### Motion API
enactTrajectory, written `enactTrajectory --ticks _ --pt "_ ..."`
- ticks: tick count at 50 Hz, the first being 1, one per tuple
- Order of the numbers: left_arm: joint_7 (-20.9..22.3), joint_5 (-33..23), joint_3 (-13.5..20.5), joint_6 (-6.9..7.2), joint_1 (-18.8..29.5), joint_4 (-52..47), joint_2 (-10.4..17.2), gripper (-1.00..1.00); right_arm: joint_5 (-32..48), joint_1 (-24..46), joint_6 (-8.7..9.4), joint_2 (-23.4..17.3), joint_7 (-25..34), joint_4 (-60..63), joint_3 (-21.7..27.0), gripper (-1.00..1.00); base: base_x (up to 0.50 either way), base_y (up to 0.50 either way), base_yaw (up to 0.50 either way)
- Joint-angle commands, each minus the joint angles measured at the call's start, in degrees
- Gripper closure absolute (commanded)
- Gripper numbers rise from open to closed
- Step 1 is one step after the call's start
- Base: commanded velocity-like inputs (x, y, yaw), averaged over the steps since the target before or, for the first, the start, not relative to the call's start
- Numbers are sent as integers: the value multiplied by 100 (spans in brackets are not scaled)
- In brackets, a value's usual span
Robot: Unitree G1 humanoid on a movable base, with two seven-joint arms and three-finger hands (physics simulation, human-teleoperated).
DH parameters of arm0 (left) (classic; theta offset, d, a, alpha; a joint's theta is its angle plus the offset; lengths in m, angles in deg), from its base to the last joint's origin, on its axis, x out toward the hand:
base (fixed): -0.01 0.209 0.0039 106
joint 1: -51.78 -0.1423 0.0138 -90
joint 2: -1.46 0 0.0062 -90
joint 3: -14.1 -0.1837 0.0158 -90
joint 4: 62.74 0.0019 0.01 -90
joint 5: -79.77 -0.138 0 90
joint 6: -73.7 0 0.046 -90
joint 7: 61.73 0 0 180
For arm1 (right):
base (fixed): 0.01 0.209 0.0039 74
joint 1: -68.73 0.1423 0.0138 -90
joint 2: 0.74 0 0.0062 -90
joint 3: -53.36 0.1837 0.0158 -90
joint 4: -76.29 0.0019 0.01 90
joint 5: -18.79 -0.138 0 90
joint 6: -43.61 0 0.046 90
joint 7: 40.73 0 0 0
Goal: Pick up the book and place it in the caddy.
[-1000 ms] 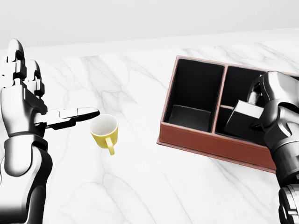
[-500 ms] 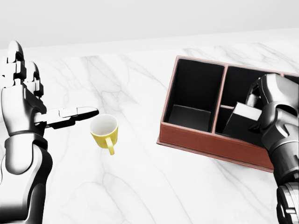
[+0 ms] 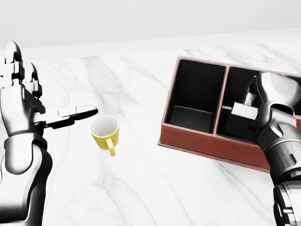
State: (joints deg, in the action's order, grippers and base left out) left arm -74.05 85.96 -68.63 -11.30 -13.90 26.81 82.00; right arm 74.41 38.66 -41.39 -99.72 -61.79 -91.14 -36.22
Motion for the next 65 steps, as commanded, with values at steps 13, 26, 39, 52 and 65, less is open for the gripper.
enactTrajectory --ticks 13,26,39,52,65 --pt "-114 53 33 0 73 128 34 -100 710 55 0 109 -697 -97 38 100 0 0 0" --pt "-166 70 53 0 115 220 56 -100 921 96 0 95 -894 -127 114 100 0 0 0" --pt "-189 72 50 0 139 282 73 -100 968 61 0 133 -894 -154 179 100 0 0 0" --pt "-194 47 48 0 137 315 77 -100 997 53 0 171 -894 -184 272 100 0 0 0" --pt "-221 85 56 0 140 313 76 -100 1074 -69 0 219 -894 -215 384 -100 0 0 0"
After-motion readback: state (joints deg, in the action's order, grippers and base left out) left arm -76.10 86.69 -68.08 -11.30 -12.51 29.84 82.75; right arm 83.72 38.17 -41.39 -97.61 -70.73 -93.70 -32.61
